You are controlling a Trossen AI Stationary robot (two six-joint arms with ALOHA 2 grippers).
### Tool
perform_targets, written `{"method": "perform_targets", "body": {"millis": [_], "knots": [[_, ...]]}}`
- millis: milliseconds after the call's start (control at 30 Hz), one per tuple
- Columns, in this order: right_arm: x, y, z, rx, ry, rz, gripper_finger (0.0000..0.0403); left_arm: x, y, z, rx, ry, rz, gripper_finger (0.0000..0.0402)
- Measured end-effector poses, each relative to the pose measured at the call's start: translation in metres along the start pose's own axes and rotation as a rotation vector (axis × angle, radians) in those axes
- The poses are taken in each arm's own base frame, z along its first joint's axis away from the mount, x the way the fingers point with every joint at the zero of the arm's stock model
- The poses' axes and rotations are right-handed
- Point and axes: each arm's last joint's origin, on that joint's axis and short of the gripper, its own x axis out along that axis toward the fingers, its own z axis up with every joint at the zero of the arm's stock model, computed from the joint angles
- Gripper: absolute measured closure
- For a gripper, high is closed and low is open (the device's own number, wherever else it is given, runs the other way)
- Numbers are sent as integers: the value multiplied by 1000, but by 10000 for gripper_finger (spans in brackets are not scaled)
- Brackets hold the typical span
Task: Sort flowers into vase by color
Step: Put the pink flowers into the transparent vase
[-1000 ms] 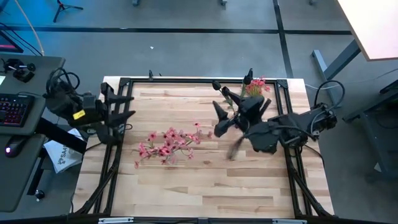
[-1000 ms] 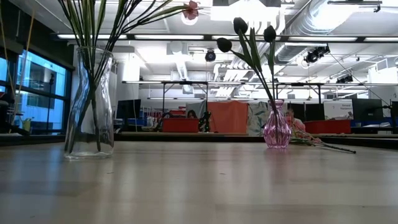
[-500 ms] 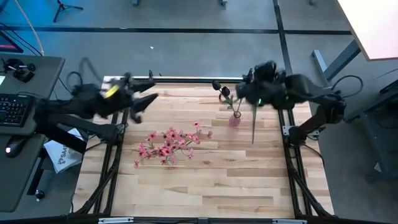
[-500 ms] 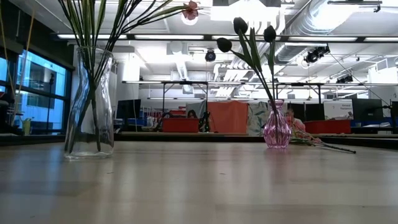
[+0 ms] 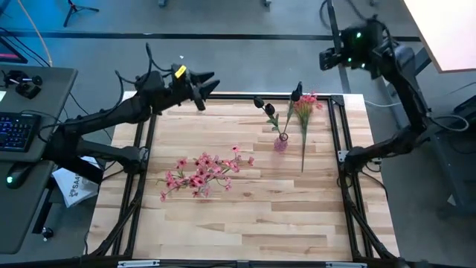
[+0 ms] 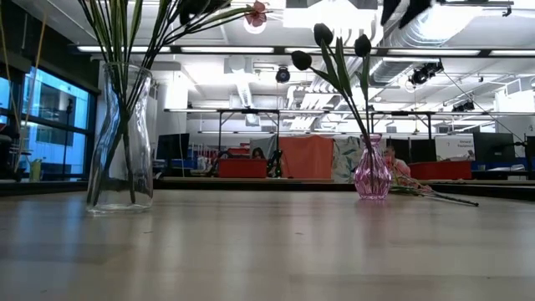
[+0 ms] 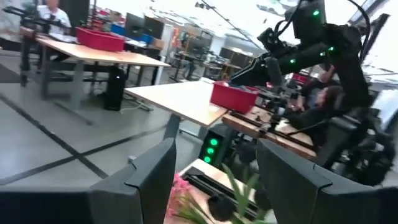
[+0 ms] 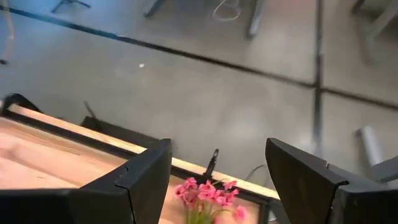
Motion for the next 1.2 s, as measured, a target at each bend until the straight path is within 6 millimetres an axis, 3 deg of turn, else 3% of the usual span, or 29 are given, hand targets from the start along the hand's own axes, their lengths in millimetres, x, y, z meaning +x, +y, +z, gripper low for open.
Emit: {"method": "perform_targets", "body": {"millis": [167,367,433,600,833,1000,1200], "knots": [[53,-22,-18,84,176,62,148,2,18,0,5,32,29,190],[124,-16,-88,132,430,99,148,-10,29,-1,106,144,45,190],[138,-15,-113,168,489,109,148,-17,31,0,141,176,59,190],[156,-14,-166,321,549,89,148,-37,33,6,193,210,82,190],[170,7,-227,405,650,77,148,-51,32,15,203,175,86,190],[178,16,-251,436,607,54,149,-51,32,15,198,173,86,190],[182,14,-264,414,584,-15,149,-51,30,15,157,178,55,190]]}}
